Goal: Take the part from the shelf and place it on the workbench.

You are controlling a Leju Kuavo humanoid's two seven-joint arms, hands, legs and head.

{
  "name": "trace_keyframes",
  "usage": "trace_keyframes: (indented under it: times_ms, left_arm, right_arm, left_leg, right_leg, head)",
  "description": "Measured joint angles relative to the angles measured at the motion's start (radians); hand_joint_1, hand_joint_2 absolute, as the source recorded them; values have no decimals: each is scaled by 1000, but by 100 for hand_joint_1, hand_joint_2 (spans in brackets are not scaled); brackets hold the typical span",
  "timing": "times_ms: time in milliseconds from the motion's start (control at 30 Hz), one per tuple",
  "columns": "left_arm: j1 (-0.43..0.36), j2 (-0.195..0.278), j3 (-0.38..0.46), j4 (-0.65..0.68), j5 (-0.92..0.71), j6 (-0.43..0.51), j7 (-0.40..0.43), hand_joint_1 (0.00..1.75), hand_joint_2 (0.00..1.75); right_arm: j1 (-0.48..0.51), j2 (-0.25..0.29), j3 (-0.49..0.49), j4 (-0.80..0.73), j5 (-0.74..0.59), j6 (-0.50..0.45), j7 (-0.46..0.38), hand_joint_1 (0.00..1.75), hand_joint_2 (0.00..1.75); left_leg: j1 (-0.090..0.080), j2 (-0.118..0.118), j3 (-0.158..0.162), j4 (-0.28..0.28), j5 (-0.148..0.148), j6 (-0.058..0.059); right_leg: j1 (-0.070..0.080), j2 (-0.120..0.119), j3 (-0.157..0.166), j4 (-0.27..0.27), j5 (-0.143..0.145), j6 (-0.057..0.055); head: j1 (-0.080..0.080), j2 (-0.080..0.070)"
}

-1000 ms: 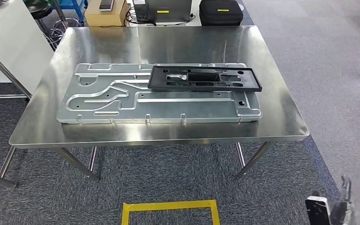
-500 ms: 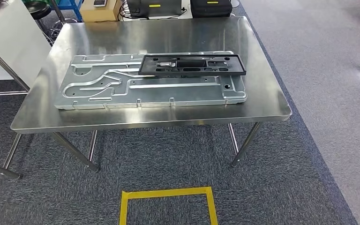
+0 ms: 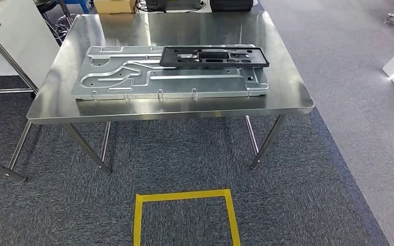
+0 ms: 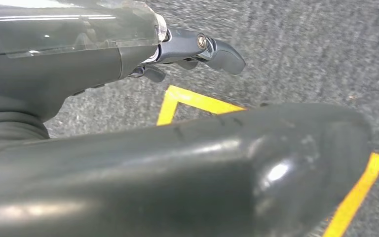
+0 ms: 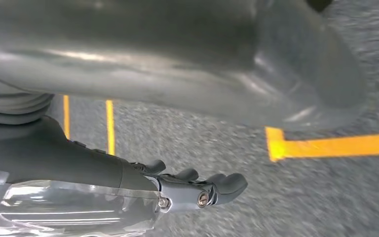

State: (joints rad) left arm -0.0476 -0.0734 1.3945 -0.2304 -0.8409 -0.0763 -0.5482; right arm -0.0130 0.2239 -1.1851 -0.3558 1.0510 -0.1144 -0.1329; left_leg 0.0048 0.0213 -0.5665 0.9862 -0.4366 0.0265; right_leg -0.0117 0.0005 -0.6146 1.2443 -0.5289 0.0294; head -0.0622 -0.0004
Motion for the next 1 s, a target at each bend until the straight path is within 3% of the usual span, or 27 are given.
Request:
trace_keyframes:
  times_ms: [33, 100, 167, 233, 267, 367, 400, 433, 467, 533, 600, 633, 667, 733, 767, 800, 867, 900, 933, 1000]
  left_arm:
    - [0, -1, 0, 0, -2, -1, 0, 0, 0]
    - [1, -3, -1, 0, -7, -1, 0, 0, 0]
    - [0, -5, -2, 0, -10, -1, -1, 0, 0]
    - [1, -5, -2, 0, -14, 0, -1, 0, 0]
    - [2, -6, -2, 0, -17, 0, 0, 0, 0]
    - [3, -8, -4, 0, -26, 2, 2, 0, 0]
    - [2, -8, -5, 0, -30, 2, 3, 0, 0]
    - [1, -9, -7, 0, -33, 3, 5, 0, 0]
    - [0, -9, -9, 0, -36, 4, 7, 0, 0]
    - [-3, -10, -14, 0, -41, 5, 11, 0, 0]
    - [-12, -10, -21, 0, -46, 5, 15, 0, 0]
    - [-17, -11, -24, 0, -48, 6, 16, 0, 0]
    - [-19, -11, -26, 0, -49, 6, 17, 0, 0]
    - [-19, -14, -26, 1, -49, 6, 18, 0, 0]
    - [-18, -14, -26, 1, -49, 6, 18, 0, 0]
    - [-18, -16, -26, 1, -49, 6, 19, 0, 0]
    - [-17, -17, -27, 1, -50, 7, 21, 0, 0]
    - [-17, -17, -27, 1, -50, 7, 23, 0, 0]
    - [-18, -17, -27, 1, -51, 7, 26, 0, 0]
    - [-20, -17, -27, 1, -52, 8, 31, 0, 0]
  right_arm:
    - [-2, 0, 2, 4, 2, 7, 4, 0, 0]
    - [-6, -1, 4, 9, 3, 16, 6, 0, 0]
    - [-9, -2, 5, 14, 3, 18, 6, 0, 0]
    - [-10, -4, 6, 21, 3, 20, 6, 0, 0]
    - [-10, -7, 6, 24, 3, 21, 5, 0, 0]
    - [-11, -24, 6, 32, 3, 32, 2, 0, 0]
    - [-10, -31, 6, 36, 4, 37, 0, 0, 0]
    - [-10, -38, 6, 39, 5, 43, -1, 0, 0]
    - [-10, -45, 6, 43, 6, 48, -4, 0, 0]
    - [-11, -57, 7, 49, 10, 58, -9, 0, 0]
    - [-13, -67, 9, 55, 12, 64, -13, 0, 0]
    - [-14, -70, 10, 57, 12, 67, -14, 0, 0]
    - [-14, -72, 11, 59, 12, 68, -15, 0, 0]
    - [-13, -74, 12, 62, 12, 69, -15, 0, 0]
    - [-13, -74, 12, 62, 12, 69, -15, 0, 0]
    - [-12, -74, 13, 63, 12, 69, -15, 0, 0]
    - [-11, -73, 13, 66, 13, 72, -17, 0, 0]
    - [-11, -71, 13, 67, 13, 74, -18, 0, 0]
    - [-12, -69, 13, 68, 15, 77, -21, 0, 0]
    - [-13, -67, 13, 68, 18, 80, -26, 0, 0]
  left_leg:
    - [-1, 0, -17, 10, 7, -3]
    - [-3, 0, -39, 26, 20, -11]
    - [-2, 2, -47, 28, 37, -24]
    - [1, -1, -54, 31, 36, -36]
    - [3, -5, -62, 48, 9, -42]
    - [10, -12, -102, 201, -139, -60]
    - [12, -12, -109, 261, -164, -64]
    - [13, -12, -104, 301, -162, -67]
    - [14, -12, -85, 308, -137, -68]
    - [15, -13, 5, 217, -85, -64]
    - [11, -14, 120, 53, -96, -52]
    - [8, -15, 155, -4, -112, -44]
    - [4, -14, 169, -35, -121, -35]
    - [4, -10, 155, -42, -106, -16]
    - [5, -7, 143, -43, -93, -6]
    - [6, -4, 130, -45, -80, 3]
    - [4, -2, 96, -41, -55, 12]
    - [3, -1, 78, -37, -43, 13]
    - [2, 1, 59, -32, -32, 12]
    - [2, 2, 16, -15, -12, 7]
  right_leg:
    - [2, 0, 57, -69, 13, -6]
    - [8, -1, 155, -214, -7, -16]
    - [14, 0, 182, -274, -25, -23]
    - [10, -3, 167, -278, -5, -34]
    - [7, -5, 156, -280, 8, -42]
    - [6, -9, 111, -279, 45, -51]
    - [6, -9, 92, -276, 58, -50]
    - [6, -9, 73, -272, 70, -48]
    - [6, -9, 54, -268, 81, -46]
    - [5, -8, 20, -256, 101, -41]
    - [7, -8, -1, -247, 119, -31]
    - [7, -9, -7, -245, 129, -25]
    - [7, -10, -11, -246, 139, -18]
    - [5, -9, -19, -246, 148, -6]
    - [4, -8, -27, -231, 124, -1]
    - [2, -6, -38, -197, 80, 2]
    - [0, -3, -64, -77, -34, 6]
    - [-1, -3, -72, -14, -68, 8]
    - [-1, -3, -72, 33, -73, 10]
    - [-3, -3, -36, 46, -21, 13]
  head:
    - [0, 0]
    - [0, 0]
    - [0, 0]
    - [0, 0]
    - [0, 0]
    - [0, 0]
    - [0, 0]
    - [0, 0]
    - [0, 0]
    - [0, 0]
    - [0, 0]
    - [0, 0]
    - [0, 0]
    - [0, 0]
    - [0, 0]
    - [0, 0]
    - [0, 0]
    - [0, 0]
    - [0, 0]
    - [0, 0]
